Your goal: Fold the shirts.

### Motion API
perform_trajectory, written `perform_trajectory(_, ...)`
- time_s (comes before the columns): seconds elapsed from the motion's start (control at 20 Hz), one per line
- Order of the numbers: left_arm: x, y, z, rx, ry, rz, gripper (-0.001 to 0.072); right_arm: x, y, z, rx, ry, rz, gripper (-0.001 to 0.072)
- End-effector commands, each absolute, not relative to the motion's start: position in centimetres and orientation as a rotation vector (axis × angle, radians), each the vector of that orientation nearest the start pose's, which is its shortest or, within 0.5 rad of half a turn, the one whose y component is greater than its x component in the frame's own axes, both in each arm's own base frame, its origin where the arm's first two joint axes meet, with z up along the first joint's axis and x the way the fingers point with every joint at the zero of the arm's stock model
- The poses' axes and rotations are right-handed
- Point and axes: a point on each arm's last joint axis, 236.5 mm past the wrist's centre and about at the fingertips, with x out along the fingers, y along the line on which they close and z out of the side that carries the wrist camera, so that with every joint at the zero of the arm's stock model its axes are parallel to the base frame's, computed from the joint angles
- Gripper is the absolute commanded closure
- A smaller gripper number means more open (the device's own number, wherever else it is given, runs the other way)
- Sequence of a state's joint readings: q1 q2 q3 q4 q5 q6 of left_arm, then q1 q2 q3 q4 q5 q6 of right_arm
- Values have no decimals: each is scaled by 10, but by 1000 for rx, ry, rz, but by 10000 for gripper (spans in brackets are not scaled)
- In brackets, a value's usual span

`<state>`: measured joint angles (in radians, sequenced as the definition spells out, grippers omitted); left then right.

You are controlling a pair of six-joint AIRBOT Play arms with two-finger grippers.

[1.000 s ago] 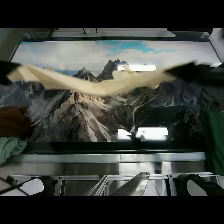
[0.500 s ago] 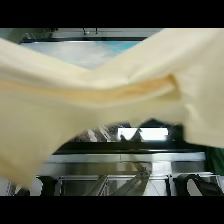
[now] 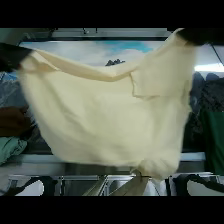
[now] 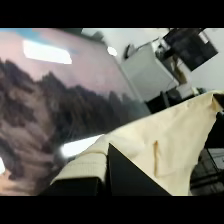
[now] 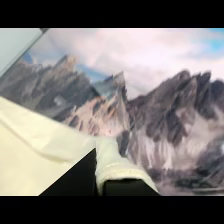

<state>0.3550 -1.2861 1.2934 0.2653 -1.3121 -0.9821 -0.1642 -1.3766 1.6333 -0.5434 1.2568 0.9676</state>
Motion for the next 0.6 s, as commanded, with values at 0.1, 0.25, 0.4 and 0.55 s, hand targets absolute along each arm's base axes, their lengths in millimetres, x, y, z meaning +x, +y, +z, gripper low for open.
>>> perform_trajectory(0.1, 511, -70, 13, -859, 1009, -737, 682, 532, 98, 28, 520, 939, 702, 693)
perform_trajectory(0.25, 540, -34, -29, -1033, 1006, -702, 691, 557, 75, -20, 720, 917, 658, 694)
perform_trajectory(0.4, 555, -19, -47, -1058, 1011, -686, 691, 576, 57, -17, 927, 785, 693, 693)
perform_trajectory(0.55, 577, -13, -45, -1019, 966, -674, 691, 559, 61, -19, 939, 806, 787, 693)
